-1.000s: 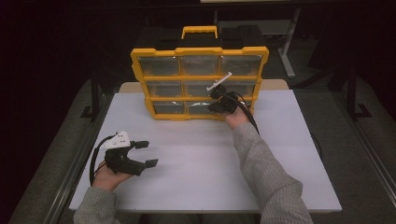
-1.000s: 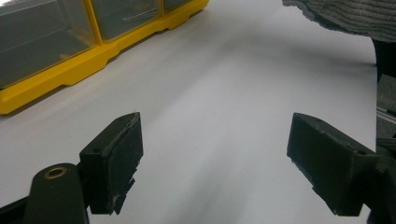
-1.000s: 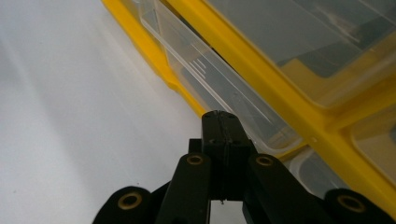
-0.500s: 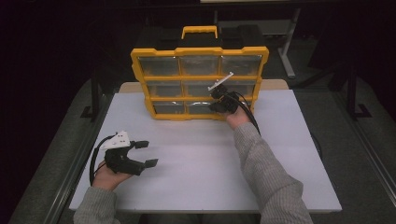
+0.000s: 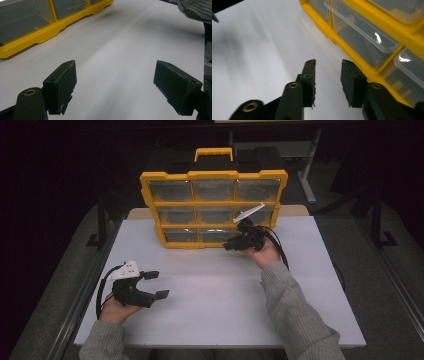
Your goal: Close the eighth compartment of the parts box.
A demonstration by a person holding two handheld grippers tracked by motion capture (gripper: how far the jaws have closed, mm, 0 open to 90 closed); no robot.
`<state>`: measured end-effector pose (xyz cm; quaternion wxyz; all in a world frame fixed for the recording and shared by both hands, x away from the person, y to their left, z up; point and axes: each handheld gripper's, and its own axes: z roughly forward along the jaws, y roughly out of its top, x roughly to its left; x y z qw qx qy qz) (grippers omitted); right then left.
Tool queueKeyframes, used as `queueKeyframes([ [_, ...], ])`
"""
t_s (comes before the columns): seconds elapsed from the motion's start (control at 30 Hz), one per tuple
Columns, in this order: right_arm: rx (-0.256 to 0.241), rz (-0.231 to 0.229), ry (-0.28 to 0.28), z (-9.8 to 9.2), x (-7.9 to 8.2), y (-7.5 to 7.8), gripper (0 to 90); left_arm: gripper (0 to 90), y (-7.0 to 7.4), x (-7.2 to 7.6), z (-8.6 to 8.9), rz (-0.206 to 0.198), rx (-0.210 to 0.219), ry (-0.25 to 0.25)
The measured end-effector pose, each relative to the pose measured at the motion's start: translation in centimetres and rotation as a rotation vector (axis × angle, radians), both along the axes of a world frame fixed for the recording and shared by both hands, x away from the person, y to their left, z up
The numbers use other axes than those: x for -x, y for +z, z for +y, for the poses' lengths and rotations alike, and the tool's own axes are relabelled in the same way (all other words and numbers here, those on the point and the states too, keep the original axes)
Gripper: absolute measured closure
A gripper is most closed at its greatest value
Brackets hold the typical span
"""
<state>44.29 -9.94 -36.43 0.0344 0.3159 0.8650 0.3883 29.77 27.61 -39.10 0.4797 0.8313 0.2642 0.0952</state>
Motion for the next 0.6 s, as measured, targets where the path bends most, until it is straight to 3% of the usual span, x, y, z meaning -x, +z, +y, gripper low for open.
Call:
queueKeyframes([
  [0.1,-0.008,-0.015,0.001,-1.0,0.2,-0.1,55.5,18.1,-0.2,-0.1,0.2,0.005,-0.012,0.003],
  [0.3,-0.06,0.017,-0.016,-2.8,1.0,-0.5,48.5,17.9,-0.4,-0.1,0.3,0.014,0.006,0.02],
  [0.6,-0.069,0.009,-0.043,-4.6,2.4,-0.9,42.5,17.9,-0.7,-0.2,0.4,0.022,0.01,0.046],
])
